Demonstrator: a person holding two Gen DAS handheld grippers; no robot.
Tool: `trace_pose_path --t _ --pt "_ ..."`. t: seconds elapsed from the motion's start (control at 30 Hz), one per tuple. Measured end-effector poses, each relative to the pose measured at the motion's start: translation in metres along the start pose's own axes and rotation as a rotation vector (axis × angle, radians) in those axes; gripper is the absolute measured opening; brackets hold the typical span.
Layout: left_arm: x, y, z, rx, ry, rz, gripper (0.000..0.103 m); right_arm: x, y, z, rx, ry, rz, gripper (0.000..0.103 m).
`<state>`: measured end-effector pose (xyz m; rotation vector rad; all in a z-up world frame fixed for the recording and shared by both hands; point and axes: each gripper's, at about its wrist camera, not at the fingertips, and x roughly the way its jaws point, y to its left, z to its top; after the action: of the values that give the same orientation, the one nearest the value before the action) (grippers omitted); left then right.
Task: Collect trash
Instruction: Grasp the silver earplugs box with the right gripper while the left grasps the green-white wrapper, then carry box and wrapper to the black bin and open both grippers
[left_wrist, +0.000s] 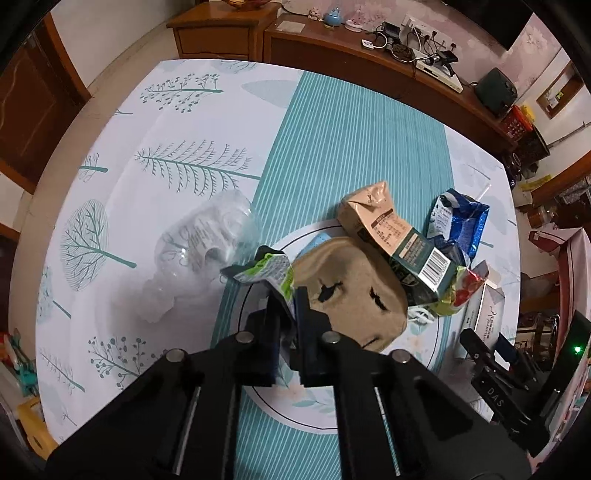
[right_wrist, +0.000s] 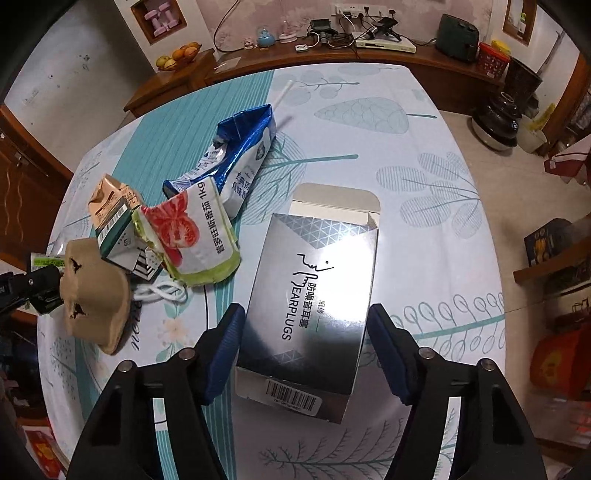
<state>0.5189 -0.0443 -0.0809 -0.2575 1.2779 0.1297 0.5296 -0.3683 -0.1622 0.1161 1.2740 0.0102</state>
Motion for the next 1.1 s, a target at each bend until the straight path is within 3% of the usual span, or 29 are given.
trace_pose_path --t 0.33,0.57,0.83,1.1 --pt "-0.031 0.012 -0.021 0.007 -0.052 -0.016 0.002 -0.026 0.006 -0.025 0.004 -0.034 0.044 0.062" --pt "-0.07 0.028 -0.058 0.028 -0.085 -0.061 0.002 -0.069 0.024 -0.053 0.015 -0.088 0.06 0.062" --pt "-0.118 0.064 -0.122 0.097 -0.095 -0.122 0.002 -0.132 0.059 -0.123 0.044 -0.155 0.068 0.062" --pt "-0.16 0.104 -0.199 0.217 -0.102 -0.181 0.002 -0.197 0.118 -0.231 0.055 -0.209 0.075 0.062"
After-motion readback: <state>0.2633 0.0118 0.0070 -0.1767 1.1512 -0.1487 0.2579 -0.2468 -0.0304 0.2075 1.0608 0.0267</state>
